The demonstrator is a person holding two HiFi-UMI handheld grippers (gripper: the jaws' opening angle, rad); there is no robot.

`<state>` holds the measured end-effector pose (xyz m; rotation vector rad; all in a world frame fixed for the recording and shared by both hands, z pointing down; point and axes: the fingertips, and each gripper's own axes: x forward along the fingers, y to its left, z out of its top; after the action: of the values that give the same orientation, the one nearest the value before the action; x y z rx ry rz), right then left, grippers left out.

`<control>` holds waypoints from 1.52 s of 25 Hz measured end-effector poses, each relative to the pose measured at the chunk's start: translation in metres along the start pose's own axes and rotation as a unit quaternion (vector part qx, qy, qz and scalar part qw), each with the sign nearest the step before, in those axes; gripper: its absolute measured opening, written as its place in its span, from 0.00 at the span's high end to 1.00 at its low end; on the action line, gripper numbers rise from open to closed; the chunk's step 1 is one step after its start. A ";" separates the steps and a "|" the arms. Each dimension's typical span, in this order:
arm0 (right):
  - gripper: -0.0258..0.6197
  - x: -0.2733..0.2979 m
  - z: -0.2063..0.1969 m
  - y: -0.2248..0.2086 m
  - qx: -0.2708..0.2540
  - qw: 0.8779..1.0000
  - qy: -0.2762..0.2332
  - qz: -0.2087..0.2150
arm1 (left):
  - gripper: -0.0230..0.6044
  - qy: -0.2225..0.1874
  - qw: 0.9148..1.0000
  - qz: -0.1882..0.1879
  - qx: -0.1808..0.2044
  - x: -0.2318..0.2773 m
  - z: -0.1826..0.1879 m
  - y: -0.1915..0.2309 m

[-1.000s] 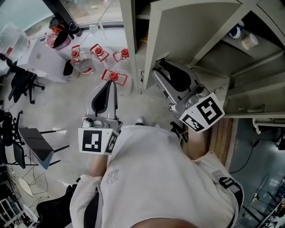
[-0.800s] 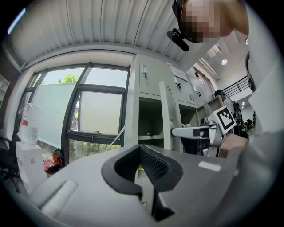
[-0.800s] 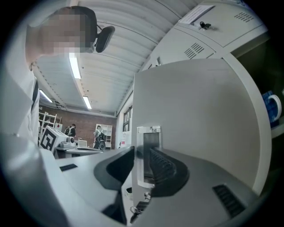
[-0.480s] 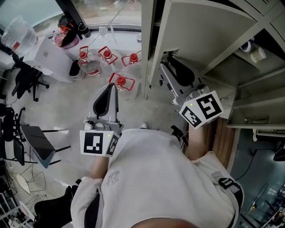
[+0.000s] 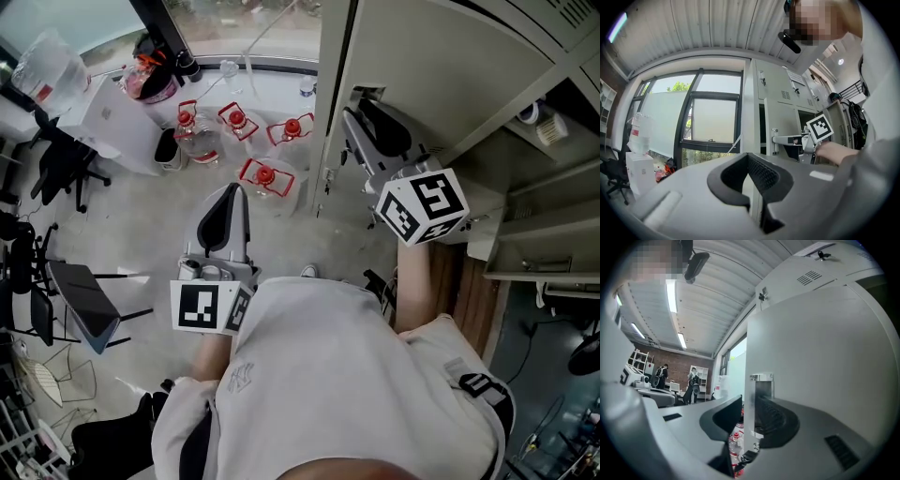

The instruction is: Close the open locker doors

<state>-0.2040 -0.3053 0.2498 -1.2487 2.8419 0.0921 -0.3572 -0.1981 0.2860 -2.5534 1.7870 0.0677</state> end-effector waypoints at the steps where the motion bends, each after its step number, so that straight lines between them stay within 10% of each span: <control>1: 0.82 0.004 0.000 -0.002 -0.003 1.000 0.002 -0.003 | 0.96 0.000 1.000 0.002 0.000 -0.001 0.000 0.002; 38: 0.82 0.037 -0.007 -0.034 -0.017 0.997 0.023 -0.065 | 0.96 0.004 1.000 -0.002 -0.015 0.003 -0.005 0.018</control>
<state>-0.2040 -0.3565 0.2531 -1.4580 2.7995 0.1098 -0.3729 -0.2073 0.2913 -2.5820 1.7966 0.0841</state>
